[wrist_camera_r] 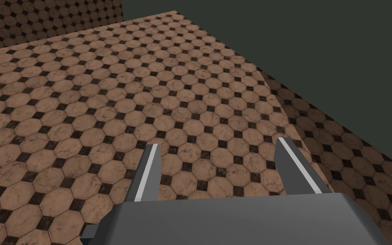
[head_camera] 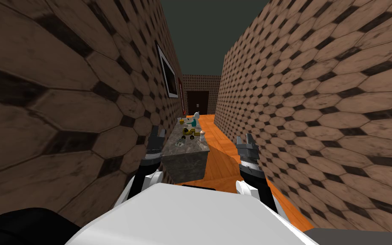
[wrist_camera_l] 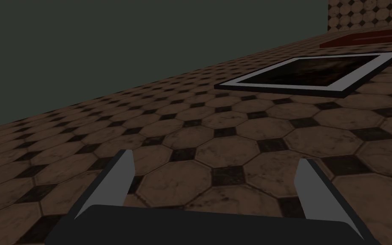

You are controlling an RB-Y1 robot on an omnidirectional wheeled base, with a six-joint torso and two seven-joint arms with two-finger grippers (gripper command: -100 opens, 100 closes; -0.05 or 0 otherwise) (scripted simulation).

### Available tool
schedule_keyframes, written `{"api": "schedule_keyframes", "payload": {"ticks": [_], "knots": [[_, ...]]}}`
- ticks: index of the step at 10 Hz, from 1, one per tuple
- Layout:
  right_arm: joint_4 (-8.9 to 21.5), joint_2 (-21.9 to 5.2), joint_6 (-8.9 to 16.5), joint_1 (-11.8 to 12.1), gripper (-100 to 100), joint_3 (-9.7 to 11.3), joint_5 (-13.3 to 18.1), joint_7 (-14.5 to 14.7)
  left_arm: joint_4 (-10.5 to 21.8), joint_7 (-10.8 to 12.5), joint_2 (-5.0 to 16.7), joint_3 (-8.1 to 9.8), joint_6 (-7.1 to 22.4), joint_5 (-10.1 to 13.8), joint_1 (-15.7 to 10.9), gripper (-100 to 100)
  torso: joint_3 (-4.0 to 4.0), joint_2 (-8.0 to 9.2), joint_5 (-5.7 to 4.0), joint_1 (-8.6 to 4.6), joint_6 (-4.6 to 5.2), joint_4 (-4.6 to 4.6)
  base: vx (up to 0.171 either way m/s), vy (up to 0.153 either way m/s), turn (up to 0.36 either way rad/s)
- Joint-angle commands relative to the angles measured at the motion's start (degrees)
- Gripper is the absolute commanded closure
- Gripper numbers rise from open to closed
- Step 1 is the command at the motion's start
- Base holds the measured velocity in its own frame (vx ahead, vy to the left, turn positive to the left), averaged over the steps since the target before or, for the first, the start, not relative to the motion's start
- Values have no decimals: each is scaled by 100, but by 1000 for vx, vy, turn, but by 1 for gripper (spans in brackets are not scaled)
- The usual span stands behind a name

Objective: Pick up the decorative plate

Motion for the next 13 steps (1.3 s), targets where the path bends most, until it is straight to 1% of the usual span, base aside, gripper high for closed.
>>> {"api": "schedule_keyframes", "payload": {"ticks": [1, 3, 5, 6, 7, 8, 9, 10, 11, 12, 13], "knots": [[0, 0, 0, 0, 0, 0, 0, 0, 187, 31, 204, 39, 97, 21, -171, -100, 0, 0, 0, 0, 0, 0, -72, -62, 5], [0, 1, 0, -2, 0, 1, 0, 0, 456, 77, 418, 93, 254, 51, -421, -100, 22, 40, -6, -28, 1, 8, -143, -80, 20], [0, 1, 0, -2, 0, 1, 0, 0, 785, 141, 660, 163, 490, 93, -763, -100, 33, 58, -6, -25, 1, 13, -151, -86, 20], [0, 1, 0, -2, 0, 1, 0, 0, 822, 141, 660, 163, 490, 93, -766, -100, 32, 54, -7, -36, 0, 12, -94, -74, 20], [0, 1, 0, -1, 0, 1, 0, 0, 1038, 180, 783, 203, 639, 117, -969, -100, 24, 41, -7, -29, 0, 10, -95, -51, 31], [0, 1, 0, -1, 0, 1, 0, 0, 1184, 222, 904, 246, 810, 144, -1178, -100, 21, 36, -5, -22, 1, 8, -143, -98, 35], [0, 1, 0, -2, 0, 1, 0, 0, 1274, 222, 904, 246, 810, 144, -1193, -100, 27, 48, -7, -34, 0, 10, -105, -73, 19], [0, 1, 0, -1, 0, 1, 0, 0, 1443, 269, 1020, 290, 1000, 172, -1394, -100, 24, 40, -7, -28, 0, 10, -93, -63, 35], [0, 1, 0, -1, 0, 1, 0, 0, 1528, 269, 1020, 290, 1000, 172, -1433, -100, 21, 36, -6, -24, 0, 8, -72, -48, 19], [0, 1, 0, -1, 0, 1, 0, 0, 1752, 318, 1129, 335, 1211, 202, -1655, -100, 17, 27, -5, -19, 0, 7, -90, -51, 35], [0, 1, 0, -1, 0, 1, 0, 0, 1798, 318, 1129, 335, 1211, 202, -1689, -100, 17, 30, -4, -19, 0, 7, -84, -45, 25]]}}
